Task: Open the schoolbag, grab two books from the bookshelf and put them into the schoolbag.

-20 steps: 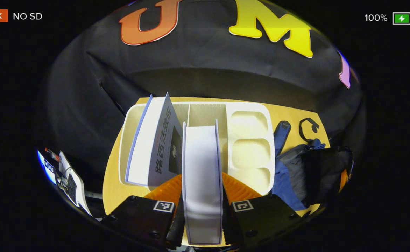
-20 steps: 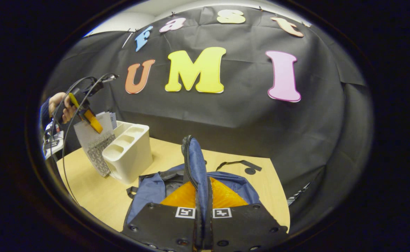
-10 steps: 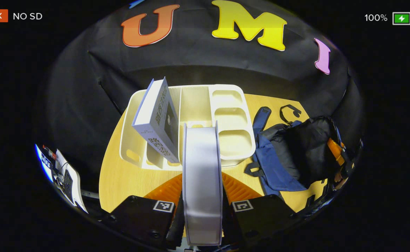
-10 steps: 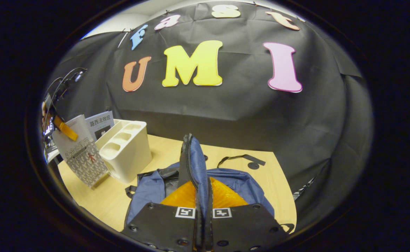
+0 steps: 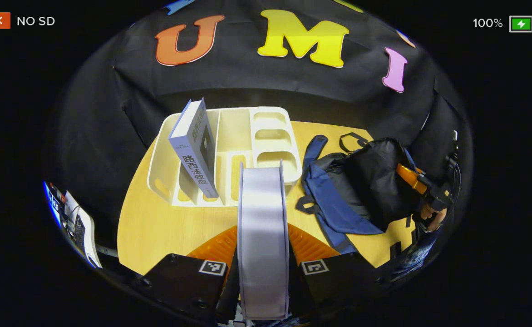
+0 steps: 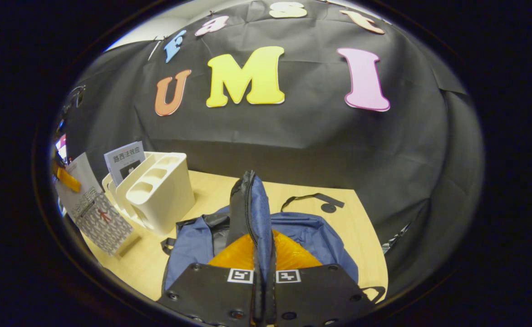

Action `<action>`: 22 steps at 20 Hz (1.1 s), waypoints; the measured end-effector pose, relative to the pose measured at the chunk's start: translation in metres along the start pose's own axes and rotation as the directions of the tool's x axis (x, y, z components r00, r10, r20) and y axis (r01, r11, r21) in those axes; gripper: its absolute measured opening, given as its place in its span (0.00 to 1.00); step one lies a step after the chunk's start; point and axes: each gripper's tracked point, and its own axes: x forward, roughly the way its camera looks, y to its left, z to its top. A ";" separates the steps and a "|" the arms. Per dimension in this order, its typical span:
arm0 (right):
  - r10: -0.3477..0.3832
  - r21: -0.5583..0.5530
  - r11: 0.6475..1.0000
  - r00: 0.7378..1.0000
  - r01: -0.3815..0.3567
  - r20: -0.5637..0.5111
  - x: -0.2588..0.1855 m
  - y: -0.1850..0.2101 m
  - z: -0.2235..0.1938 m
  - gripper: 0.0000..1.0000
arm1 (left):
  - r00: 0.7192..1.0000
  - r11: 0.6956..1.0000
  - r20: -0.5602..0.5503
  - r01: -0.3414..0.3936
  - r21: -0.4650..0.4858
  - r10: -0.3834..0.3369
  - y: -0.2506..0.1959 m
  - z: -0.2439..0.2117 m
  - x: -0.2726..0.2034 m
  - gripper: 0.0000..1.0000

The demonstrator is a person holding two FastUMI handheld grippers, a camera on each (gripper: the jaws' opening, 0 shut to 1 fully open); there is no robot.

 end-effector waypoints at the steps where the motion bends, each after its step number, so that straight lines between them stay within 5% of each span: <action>1: -0.003 -0.004 1.000 1.000 0.003 -0.004 0.000 0.001 0.002 0.04 | 0.999 0.999 0.009 0.034 -0.008 -0.034 -0.011 0.001 -0.002 0.46; 6: -0.023 -0.030 0.999 1.000 0.022 -0.006 -0.006 0.006 0.020 0.04 | 0.983 0.982 0.050 0.181 -0.054 -0.178 -0.059 0.009 0.007 0.46; 14: -0.096 -0.070 0.993 0.995 0.097 0.021 -0.013 -0.008 0.062 0.03 | 0.914 0.889 0.104 0.407 -0.210 -0.393 -0.130 0.043 0.055 0.46; 19: -0.118 -0.111 0.987 0.993 0.118 0.008 -0.013 -0.007 0.079 0.03 | 0.876 0.815 0.235 0.479 -0.327 -0.421 -0.157 0.081 0.094 0.46; 22: -0.134 -0.130 0.983 0.991 0.132 -0.006 -0.012 -0.008 0.088 0.05 | 0.849 0.736 0.300 0.527 -0.425 -0.435 -0.178 0.096 0.113 0.46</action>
